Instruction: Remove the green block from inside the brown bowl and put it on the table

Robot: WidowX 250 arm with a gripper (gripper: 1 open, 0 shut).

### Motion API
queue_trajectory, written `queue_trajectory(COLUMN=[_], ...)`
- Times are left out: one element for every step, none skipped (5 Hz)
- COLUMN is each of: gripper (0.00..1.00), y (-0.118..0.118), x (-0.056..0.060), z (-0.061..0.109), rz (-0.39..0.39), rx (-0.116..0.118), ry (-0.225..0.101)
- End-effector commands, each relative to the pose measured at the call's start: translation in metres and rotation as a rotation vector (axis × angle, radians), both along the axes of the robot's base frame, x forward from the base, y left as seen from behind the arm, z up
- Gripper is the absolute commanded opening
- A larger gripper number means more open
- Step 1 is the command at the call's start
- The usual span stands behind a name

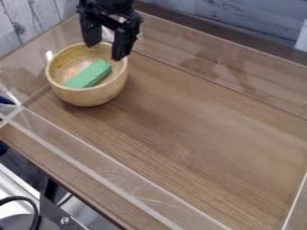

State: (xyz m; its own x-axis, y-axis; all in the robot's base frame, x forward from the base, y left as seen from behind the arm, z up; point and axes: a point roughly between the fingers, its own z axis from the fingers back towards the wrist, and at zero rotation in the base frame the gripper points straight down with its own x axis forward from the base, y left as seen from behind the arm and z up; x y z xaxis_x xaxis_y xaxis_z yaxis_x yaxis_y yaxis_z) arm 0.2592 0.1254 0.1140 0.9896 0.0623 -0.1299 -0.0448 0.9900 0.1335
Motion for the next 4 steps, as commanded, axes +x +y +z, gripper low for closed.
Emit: queue_trajectory(gripper=[1.00,1.00,1.00,1.00], y=[0.011,0.018,0.034,0.048], x=[0.007,0.008,0.012,0.017], z=[0.004,-0.008,-0.018,-0.026], rz=[-0.014,-0.034,-0.054,-0.071], rx=[0.010,-0.004,-0.012,-0.027], ry=[-0.055,-0.057,-0.044,-0.040])
